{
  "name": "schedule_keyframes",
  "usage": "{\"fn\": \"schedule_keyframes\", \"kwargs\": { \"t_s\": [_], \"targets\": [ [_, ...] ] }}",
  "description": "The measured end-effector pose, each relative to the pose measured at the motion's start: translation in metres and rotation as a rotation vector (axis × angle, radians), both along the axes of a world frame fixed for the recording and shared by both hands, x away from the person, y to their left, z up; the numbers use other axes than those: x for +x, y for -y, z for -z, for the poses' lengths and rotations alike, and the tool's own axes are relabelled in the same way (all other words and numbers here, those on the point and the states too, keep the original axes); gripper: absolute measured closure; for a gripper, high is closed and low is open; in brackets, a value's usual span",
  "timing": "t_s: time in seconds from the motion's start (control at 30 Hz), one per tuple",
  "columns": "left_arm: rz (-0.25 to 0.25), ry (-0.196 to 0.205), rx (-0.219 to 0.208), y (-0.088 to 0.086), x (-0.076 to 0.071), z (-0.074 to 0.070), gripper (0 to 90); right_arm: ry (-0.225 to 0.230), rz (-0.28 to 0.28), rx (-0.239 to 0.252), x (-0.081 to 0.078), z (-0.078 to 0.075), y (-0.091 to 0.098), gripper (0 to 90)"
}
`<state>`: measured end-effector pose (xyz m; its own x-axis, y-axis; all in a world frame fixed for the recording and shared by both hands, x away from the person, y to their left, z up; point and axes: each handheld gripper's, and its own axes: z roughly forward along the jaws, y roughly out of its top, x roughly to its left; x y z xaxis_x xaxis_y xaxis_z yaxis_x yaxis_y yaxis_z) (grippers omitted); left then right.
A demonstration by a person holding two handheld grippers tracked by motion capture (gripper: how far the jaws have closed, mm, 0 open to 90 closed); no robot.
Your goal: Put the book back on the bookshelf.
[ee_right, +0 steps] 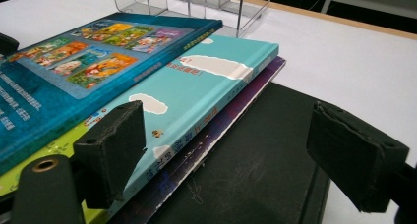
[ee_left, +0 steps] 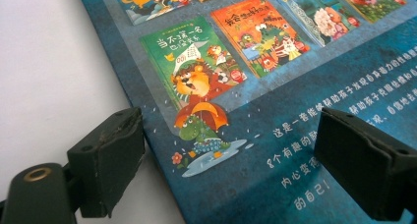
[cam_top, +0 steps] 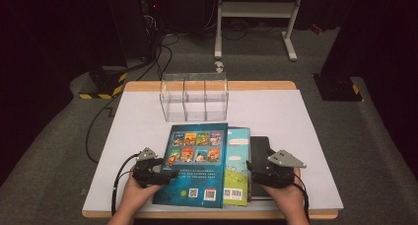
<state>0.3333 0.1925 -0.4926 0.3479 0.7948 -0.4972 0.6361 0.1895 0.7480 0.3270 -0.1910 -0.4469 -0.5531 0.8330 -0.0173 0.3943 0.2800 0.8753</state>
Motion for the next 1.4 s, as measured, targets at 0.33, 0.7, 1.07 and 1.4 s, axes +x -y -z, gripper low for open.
{"fn": "schedule_keyframes", "kwargs": {
  "t_s": [0.33,0.7,1.07,1.4],
  "targets": [
    [0.029,0.020,0.002,0.017,-0.003,-0.003,12.8,-0.014,-0.010,0.015,0.000,0.000,-0.002,14.5],
    [0.088,0.038,0.001,0.039,-0.009,-0.008,13.8,-0.027,-0.010,0.033,0.000,0.000,-0.002,14.2],
    [0.142,0.059,-0.005,0.069,-0.015,-0.014,14.0,-0.054,0.003,0.045,0.000,0.003,0.003,14.4],
    [0.176,0.064,0.000,0.087,-0.012,-0.018,13.9,-0.079,0.006,0.061,0.000,0.004,0.006,15.8]
  ]
}}
